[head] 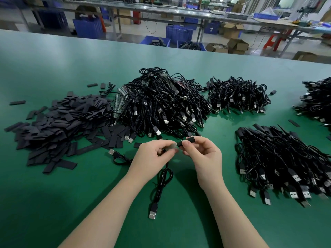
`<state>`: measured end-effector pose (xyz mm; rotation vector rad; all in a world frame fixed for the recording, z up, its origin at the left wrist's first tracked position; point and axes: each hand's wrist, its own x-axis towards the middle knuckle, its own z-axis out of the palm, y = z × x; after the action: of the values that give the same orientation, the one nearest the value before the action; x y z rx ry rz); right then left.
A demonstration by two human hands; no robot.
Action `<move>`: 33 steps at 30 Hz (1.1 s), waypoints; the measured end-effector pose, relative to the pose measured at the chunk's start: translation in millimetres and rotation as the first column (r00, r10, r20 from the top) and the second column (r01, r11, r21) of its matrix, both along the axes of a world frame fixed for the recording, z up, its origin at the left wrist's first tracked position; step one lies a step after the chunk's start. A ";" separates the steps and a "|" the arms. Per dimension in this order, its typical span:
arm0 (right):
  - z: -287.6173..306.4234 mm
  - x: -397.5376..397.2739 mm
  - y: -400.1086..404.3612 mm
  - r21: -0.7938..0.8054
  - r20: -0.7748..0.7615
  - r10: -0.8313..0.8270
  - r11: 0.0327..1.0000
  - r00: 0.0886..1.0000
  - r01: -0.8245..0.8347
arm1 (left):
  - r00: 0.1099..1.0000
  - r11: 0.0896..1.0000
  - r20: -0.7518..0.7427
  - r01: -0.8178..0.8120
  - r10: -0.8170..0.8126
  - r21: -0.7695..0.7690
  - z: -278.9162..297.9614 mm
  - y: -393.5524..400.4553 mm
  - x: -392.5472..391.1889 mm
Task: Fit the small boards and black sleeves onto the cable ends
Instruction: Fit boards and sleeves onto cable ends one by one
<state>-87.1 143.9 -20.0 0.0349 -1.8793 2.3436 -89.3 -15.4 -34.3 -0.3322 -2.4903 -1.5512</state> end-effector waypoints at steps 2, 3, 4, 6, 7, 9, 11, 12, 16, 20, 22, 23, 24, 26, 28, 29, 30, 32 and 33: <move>-0.2 -0.3 0.5 0.031 -0.006 -0.010 0.999 1.000 0.010 | 1.000 1.000 0.014 0.014 -0.014 -0.015 -0.1 -0.5 0.2; -0.3 -0.4 0.8 0.059 -0.015 -0.012 0.998 1.000 0.013 | 1.000 1.000 0.020 0.014 -0.014 -0.021 -0.3 -0.3 0.2; 0.0 -0.4 1.0 0.084 -0.028 -0.013 0.996 1.000 0.015 | 1.000 1.000 0.025 0.011 -0.010 -0.020 -0.7 0.0 0.0; 1.4 0.2 1.6 0.125 -0.060 -0.008 0.992 0.998 0.015 | 0.999 1.000 0.037 0.003 -0.003 -0.003 -2.1 0.2 -1.0; 2.3 0.6 1.9 0.147 -0.075 -0.004 0.989 0.997 0.015 | 0.999 1.000 0.038 0.001 -0.001 0.003 -2.5 0.0 -1.4; 4.2 1.9 2.1 0.191 -0.105 0.002 0.981 0.994 0.018 | 0.999 1.000 0.035 0.001 -0.001 0.012 -2.5 -0.5 -1.1; 4.8 3.0 2.1 0.228 -0.133 0.002 0.973 0.991 0.028 | 0.999 1.000 0.039 -0.002 0.001 0.031 -1.4 -0.3 0.0; 4.4 3.4 2.3 0.243 -0.145 0.000 0.969 0.989 0.036 | 0.999 0.999 0.043 -0.003 0.001 0.035 -0.7 -0.1 0.5; 2.2 4.5 2.0 0.303 -0.184 0.002 0.952 0.983 0.055 | 0.999 1.000 0.042 -0.001 0.001 0.005 -1.3 0.7 0.1; 2.2 3.6 3.6 0.291 -0.183 0.000 0.955 0.983 0.054 | 0.998 1.000 0.065 0.009 -0.008 -0.001 -4.6 0.2 -2.1; 3.6 3.0 4.1 0.286 -0.170 0.020 0.958 0.985 0.030 | 0.998 1.000 0.064 0.024 -0.023 -0.010 -5.6 0.0 -2.6; 4.0 2.5 4.1 0.281 -0.163 0.031 0.960 0.986 0.016 | 0.998 1.000 0.061 0.027 -0.026 -0.010 -6.0 -0.1 -2.9; 4.1 2.1 4.4 0.272 -0.156 0.040 0.962 0.987 0.003 | 0.998 1.000 0.058 0.027 -0.027 -0.007 -6.2 -0.4 -3.1; 4.4 1.5 5.2 0.250 -0.132 0.065 0.968 0.989 -0.030 | 0.998 0.999 0.059 0.035 -0.035 0.000 -5.8 -0.2 -2.7; 4.3 0.8 6.1 0.245 -0.105 0.103 0.967 0.989 -0.075 | 0.997 0.999 0.065 0.051 -0.051 0.006 -4.4 0.0 -1.9; 4.5 0.5 7.0 0.246 -0.093 0.119 0.965 0.989 -0.093 | 0.996 0.998 0.064 0.057 -0.057 0.007 -3.6 0.0 -1.5; 4.7 0.0 8.0 0.244 -0.081 0.132 0.964 0.988 -0.109 | 0.996 0.998 0.056 0.062 -0.062 0.003 -2.8 0.0 -0.8; 5.3 -1.0 10.6 0.228 -0.058 0.156 0.964 0.986 -0.139 | 0.998 0.998 0.029 0.064 -0.063 -0.016 -1.2 0.0 0.5; 5.5 -1.4 11.7 0.221 -0.049 0.165 0.964 0.985 -0.150 | 0.998 0.998 0.016 0.054 -0.053 -0.027 -0.5 -0.1 1.2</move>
<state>-88.5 155.6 -14.5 0.2926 -2.1617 2.1884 -88.1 -15.5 -34.8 -0.3955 -2.5367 -1.5463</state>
